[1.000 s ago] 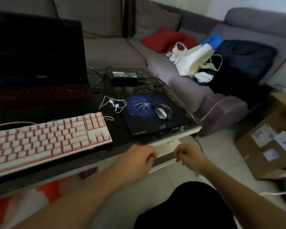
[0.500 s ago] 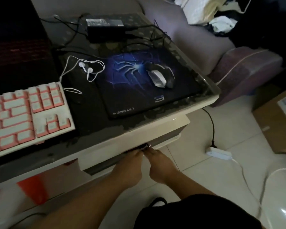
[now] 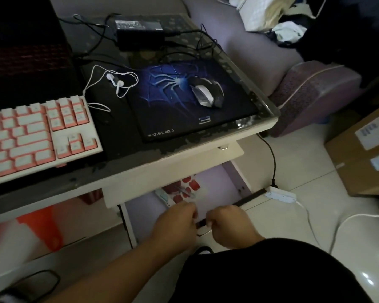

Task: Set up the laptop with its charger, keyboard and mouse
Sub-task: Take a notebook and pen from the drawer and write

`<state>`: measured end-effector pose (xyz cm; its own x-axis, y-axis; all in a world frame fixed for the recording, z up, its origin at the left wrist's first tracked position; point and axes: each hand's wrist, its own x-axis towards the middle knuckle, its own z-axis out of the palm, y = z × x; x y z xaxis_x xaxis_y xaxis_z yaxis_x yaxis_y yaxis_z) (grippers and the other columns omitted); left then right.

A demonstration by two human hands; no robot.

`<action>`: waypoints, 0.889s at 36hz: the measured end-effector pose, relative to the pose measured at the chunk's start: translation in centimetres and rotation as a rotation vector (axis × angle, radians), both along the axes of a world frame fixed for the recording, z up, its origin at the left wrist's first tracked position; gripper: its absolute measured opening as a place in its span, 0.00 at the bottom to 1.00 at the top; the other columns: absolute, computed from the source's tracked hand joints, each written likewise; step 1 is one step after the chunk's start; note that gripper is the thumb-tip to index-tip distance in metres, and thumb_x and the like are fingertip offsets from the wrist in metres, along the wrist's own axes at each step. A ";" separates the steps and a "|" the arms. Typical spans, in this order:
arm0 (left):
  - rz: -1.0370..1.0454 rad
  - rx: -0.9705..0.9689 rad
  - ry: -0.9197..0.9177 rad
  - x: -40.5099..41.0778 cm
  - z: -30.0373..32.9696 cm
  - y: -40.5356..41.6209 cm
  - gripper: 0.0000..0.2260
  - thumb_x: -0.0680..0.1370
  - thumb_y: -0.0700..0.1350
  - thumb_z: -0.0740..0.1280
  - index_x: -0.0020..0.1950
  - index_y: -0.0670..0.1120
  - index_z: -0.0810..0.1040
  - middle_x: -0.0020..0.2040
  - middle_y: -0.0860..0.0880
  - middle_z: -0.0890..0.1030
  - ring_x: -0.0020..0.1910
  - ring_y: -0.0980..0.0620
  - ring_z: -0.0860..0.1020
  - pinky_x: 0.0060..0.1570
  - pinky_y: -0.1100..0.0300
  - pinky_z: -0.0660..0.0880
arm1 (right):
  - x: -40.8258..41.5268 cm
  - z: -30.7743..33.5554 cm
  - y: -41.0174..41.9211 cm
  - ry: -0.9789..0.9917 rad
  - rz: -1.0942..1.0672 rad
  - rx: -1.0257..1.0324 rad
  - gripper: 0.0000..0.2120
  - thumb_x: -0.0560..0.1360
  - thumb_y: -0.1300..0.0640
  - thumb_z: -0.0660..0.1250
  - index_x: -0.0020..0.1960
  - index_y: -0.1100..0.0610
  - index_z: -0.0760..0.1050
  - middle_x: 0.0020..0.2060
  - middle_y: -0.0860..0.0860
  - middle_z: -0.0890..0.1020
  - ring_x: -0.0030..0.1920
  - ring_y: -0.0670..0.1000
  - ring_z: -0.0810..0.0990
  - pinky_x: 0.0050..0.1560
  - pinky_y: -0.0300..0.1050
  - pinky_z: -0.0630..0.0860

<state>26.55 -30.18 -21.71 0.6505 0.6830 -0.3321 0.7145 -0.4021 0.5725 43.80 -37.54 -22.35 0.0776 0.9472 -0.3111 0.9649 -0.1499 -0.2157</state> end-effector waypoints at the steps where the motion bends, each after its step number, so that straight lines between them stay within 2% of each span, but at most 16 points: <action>1: 0.030 -0.002 -0.004 -0.4 -0.2 -0.2 0.06 0.81 0.44 0.63 0.55 0.49 0.78 0.57 0.51 0.79 0.52 0.49 0.78 0.47 0.58 0.72 | 0.2 0.0 -0.5 0.024 -0.046 0.061 0.13 0.71 0.60 0.62 0.47 0.51 0.84 0.43 0.50 0.86 0.45 0.58 0.84 0.42 0.50 0.81; 2: 0.033 -0.023 0.019 -0.9 -0.4 -0.5 0.05 0.81 0.44 0.63 0.54 0.49 0.77 0.57 0.50 0.78 0.52 0.49 0.78 0.47 0.58 0.74 | 0.3 0.0 -0.9 0.031 -0.086 0.086 0.13 0.71 0.61 0.62 0.47 0.52 0.83 0.43 0.51 0.85 0.45 0.58 0.84 0.41 0.50 0.80; 4: -0.018 -0.093 0.137 -1.8 -1.3 -1.2 0.04 0.82 0.45 0.61 0.50 0.49 0.74 0.56 0.47 0.79 0.53 0.48 0.79 0.50 0.57 0.77 | 0.2 0.2 -1.4 -0.030 -0.102 0.005 0.14 0.75 0.61 0.62 0.53 0.50 0.83 0.49 0.50 0.83 0.51 0.55 0.82 0.49 0.50 0.81; 6: -0.059 -0.180 0.225 -2.7 -2.2 -2.0 0.11 0.84 0.45 0.60 0.42 0.49 0.70 0.53 0.46 0.80 0.55 0.46 0.80 0.51 0.58 0.77 | -0.1 0.2 -1.5 -0.081 -0.101 -0.156 0.13 0.79 0.58 0.62 0.56 0.50 0.84 0.52 0.50 0.83 0.56 0.53 0.80 0.56 0.48 0.80; 8: -0.032 -0.232 0.247 -3.5 -2.8 -2.6 0.14 0.84 0.44 0.60 0.38 0.50 0.67 0.43 0.53 0.75 0.53 0.48 0.79 0.47 0.60 0.73 | -0.3 0.3 -1.5 -0.103 -0.133 -0.281 0.11 0.79 0.56 0.64 0.54 0.51 0.85 0.52 0.51 0.84 0.55 0.54 0.81 0.57 0.46 0.80; 10: 0.032 -0.255 0.282 -4.0 -3.3 -2.9 0.12 0.84 0.44 0.60 0.41 0.51 0.69 0.39 0.57 0.68 0.52 0.49 0.77 0.42 0.62 0.71 | -0.5 0.4 -1.2 -0.099 -0.197 -0.411 0.10 0.78 0.55 0.65 0.53 0.52 0.85 0.50 0.51 0.84 0.52 0.54 0.83 0.57 0.47 0.81; 12: 0.096 -0.288 0.287 -4.3 -3.5 -2.9 0.05 0.85 0.44 0.60 0.48 0.50 0.71 0.44 0.55 0.72 0.52 0.50 0.75 0.47 0.60 0.73 | -0.4 0.4 -0.8 -0.080 -0.253 -0.499 0.09 0.78 0.54 0.66 0.53 0.52 0.84 0.50 0.51 0.84 0.50 0.54 0.84 0.57 0.48 0.82; 13: 0.137 -0.309 0.272 -4.3 -3.4 -2.8 0.01 0.84 0.45 0.60 0.54 0.50 0.71 0.50 0.51 0.76 0.51 0.51 0.74 0.48 0.60 0.74 | -0.3 0.3 -0.6 -0.064 -0.286 -0.499 0.09 0.78 0.54 0.66 0.54 0.52 0.83 0.49 0.51 0.84 0.49 0.54 0.84 0.56 0.48 0.81; 15: 0.224 -0.373 0.252 -4.1 -3.3 -2.4 0.07 0.84 0.46 0.61 0.62 0.48 0.71 0.61 0.46 0.78 0.50 0.52 0.72 0.47 0.61 0.71 | 0.1 0.1 -0.2 -0.025 -0.352 -0.428 0.10 0.79 0.56 0.64 0.57 0.52 0.82 0.52 0.52 0.83 0.50 0.55 0.83 0.53 0.45 0.78; 17: 0.369 -0.462 0.163 -3.7 -3.4 -2.0 0.03 0.84 0.47 0.63 0.55 0.49 0.74 0.57 0.49 0.80 0.47 0.53 0.75 0.44 0.60 0.72 | 0.9 -0.4 0.4 0.041 -0.399 -0.313 0.14 0.78 0.58 0.63 0.62 0.55 0.79 0.58 0.54 0.82 0.56 0.57 0.82 0.55 0.46 0.78; 19: 0.575 -0.615 0.040 -3.0 -3.8 -1.5 0.02 0.79 0.46 0.69 0.47 0.50 0.80 0.49 0.48 0.84 0.46 0.50 0.81 0.50 0.56 0.81 | 1.5 -1.0 1.5 0.144 -0.428 -0.245 0.19 0.77 0.57 0.64 0.68 0.58 0.73 0.64 0.56 0.78 0.63 0.59 0.79 0.61 0.51 0.78; 21: 0.826 -0.787 -0.098 -2.6 -4.9 -1.1 0.08 0.71 0.43 0.71 0.49 0.45 0.85 0.49 0.42 0.87 0.49 0.43 0.85 0.56 0.45 0.84 | 1.7 -1.8 2.8 0.214 -0.430 -0.237 0.26 0.78 0.54 0.65 0.74 0.57 0.66 0.69 0.57 0.73 0.67 0.60 0.75 0.67 0.57 0.76; 23: 1.017 -0.940 -0.238 -1.8 -5.1 -1.0 0.09 0.74 0.38 0.71 0.54 0.41 0.83 0.50 0.40 0.87 0.52 0.41 0.85 0.55 0.43 0.84 | 1.3 -2.7 3.8 0.234 -0.409 -0.242 0.33 0.77 0.47 0.65 0.79 0.54 0.60 0.71 0.57 0.70 0.70 0.61 0.72 0.69 0.60 0.74; 25: 1.093 -1.007 -0.310 -0.8 -4.8 -1.1 0.06 0.78 0.36 0.70 0.55 0.41 0.81 0.51 0.40 0.86 0.53 0.42 0.84 0.55 0.45 0.83 | 0.9 -3.8 4.3 0.212 -0.394 -0.222 0.36 0.77 0.42 0.65 0.81 0.49 0.56 0.71 0.55 0.69 0.71 0.61 0.68 0.69 0.61 0.73; 28: 1.079 -1.035 -0.343 0.5 -5.4 -1.3 0.05 0.77 0.37 0.72 0.52 0.42 0.83 0.47 0.42 0.88 0.50 0.42 0.84 0.51 0.47 0.83 | 0.8 -5.6 4.4 0.120 -0.362 -0.170 0.28 0.82 0.41 0.60 0.78 0.49 0.60 0.67 0.55 0.72 0.65 0.59 0.73 0.62 0.60 0.78; 32: 0.980 -0.976 -0.390 0.9 -6.5 -1.5 0.12 0.73 0.45 0.78 0.56 0.47 0.87 0.47 0.47 0.89 0.48 0.42 0.88 0.55 0.43 0.83 | 0.2 -6.4 4.6 0.116 -0.370 -0.195 0.16 0.84 0.46 0.59 0.67 0.52 0.66 0.60 0.54 0.76 0.56 0.56 0.79 0.55 0.57 0.82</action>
